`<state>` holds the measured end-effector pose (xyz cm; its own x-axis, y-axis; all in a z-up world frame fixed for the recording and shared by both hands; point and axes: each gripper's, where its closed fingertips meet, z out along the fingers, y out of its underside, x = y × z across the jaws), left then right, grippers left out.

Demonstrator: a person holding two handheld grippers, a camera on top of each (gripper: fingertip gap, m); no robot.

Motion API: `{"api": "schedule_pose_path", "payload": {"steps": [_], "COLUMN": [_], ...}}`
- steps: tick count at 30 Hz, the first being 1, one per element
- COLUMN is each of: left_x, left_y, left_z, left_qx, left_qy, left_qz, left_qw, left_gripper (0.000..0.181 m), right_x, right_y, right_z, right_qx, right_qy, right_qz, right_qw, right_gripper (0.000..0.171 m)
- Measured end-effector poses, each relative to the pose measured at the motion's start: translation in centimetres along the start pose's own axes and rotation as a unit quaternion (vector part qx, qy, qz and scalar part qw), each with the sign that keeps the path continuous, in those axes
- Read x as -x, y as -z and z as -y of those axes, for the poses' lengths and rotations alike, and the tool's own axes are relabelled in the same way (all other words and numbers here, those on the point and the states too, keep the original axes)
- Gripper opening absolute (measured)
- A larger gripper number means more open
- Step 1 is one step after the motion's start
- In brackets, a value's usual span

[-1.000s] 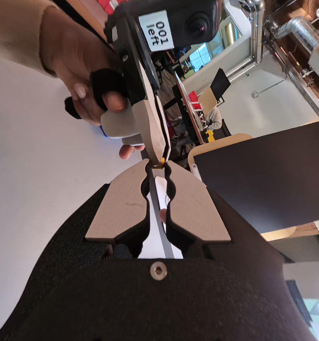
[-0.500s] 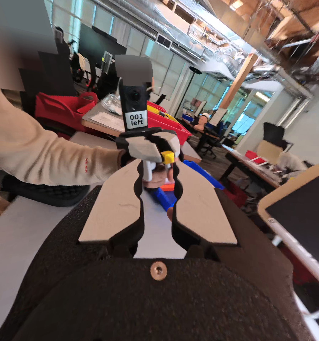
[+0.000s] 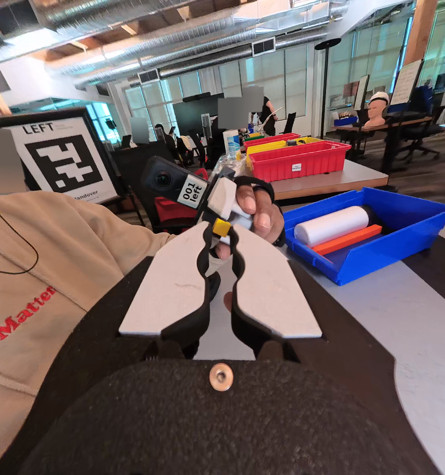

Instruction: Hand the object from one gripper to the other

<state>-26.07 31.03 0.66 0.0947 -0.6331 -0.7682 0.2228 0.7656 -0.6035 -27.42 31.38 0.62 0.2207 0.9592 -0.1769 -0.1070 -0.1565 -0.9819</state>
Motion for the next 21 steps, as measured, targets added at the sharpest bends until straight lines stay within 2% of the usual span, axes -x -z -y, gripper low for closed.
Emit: {"api": "schedule_pose_path", "payload": {"steps": [3, 7, 9, 13, 21], "left_x": [0.1, 0.8, 1.0, -0.2, -0.5], "left_y": [0.0, 0.4, 0.5, 0.0, -0.2], "left_z": [-0.1, 0.2, 0.3, 0.4, 0.5], "left_qx": [0.003, -0.034, -0.041, -0.03, -0.031], "left_qy": [0.035, 0.212, 0.27, 0.302, 0.326], "left_qz": [-0.007, -0.042, -0.059, -0.094, -0.106], "left_qw": [0.999, 0.976, 0.96, 0.948, 0.939], "left_gripper": [0.012, 0.02, 0.021, 0.022, 0.016], "right_x": [-0.1, 0.1, 0.3, 0.6, 0.6], "right_y": [0.1, 0.8, 1.3, 1.4, 1.1], "right_z": [0.0, 0.6, 0.9, 1.1, 0.1], "right_qx": [-0.003, -0.012, -0.014, -0.025, -0.009], "right_qy": [0.006, 0.098, 0.136, 0.17, 0.184], "right_qz": [-0.002, -0.023, -0.032, -0.031, -0.018], "right_qw": [1.0, 0.995, 0.99, 0.985, 0.983], "right_gripper": [0.012, 0.011, 0.012, 0.012, 0.012]}}
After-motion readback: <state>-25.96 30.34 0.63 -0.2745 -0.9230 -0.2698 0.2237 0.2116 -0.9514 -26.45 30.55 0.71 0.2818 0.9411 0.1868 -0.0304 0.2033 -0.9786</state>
